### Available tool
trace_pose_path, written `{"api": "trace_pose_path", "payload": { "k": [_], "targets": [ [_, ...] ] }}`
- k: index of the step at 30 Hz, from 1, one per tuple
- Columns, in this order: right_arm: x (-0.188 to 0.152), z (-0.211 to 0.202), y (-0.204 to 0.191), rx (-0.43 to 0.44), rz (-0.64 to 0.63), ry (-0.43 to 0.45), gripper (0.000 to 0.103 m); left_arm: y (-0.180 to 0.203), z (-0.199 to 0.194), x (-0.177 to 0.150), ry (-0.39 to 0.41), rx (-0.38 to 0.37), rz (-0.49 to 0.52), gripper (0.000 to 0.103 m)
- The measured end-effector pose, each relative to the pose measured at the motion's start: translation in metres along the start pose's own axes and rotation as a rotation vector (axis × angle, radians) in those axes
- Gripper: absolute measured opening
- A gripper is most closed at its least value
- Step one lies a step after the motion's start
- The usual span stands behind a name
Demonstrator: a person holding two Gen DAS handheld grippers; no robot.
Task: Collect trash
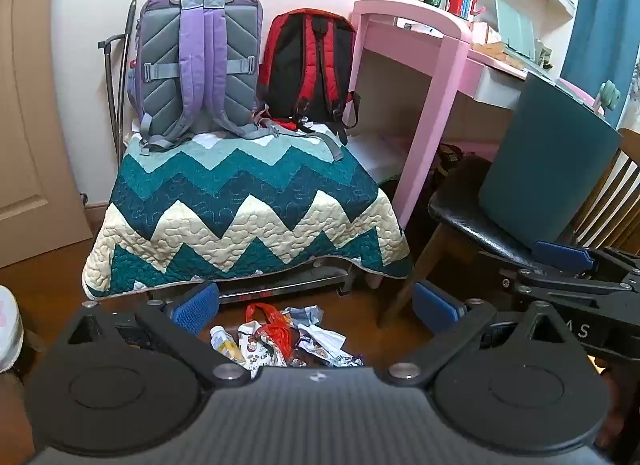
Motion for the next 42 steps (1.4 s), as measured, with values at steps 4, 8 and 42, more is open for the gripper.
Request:
{"api": "trace_pose_path", "payload": {
  "k": [4,8,42],
  "targets": [
    [0.001,-0.001,-0.007,0.000,-0.016,-0.006,0.075,0.002,-0.001,-0.001,0.000,-0.003,0.000,0.103],
    [-0.002,-0.002,0.003,-0.005,-0.012,-0.001,0.075,0.006,0.002,-0.013,0.002,-0.003,0.006,0.103],
    [-0.014,-0.003,0.001,-0.001,-0.011,-0.086,0.075,0.004,0.005,-0.019,-0.087,-0.023,-0.057,0.103]
  ]
}}
Point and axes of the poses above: each gripper's, at about its wrist camera, not at the fingertips, and z roughly the way its jaws point, y to its right, x to its top, the point moved 7 cm from there along z, roughly the way its jaws point, and after that the axes turned 6 degrees about -x, right-handed, at the moved point
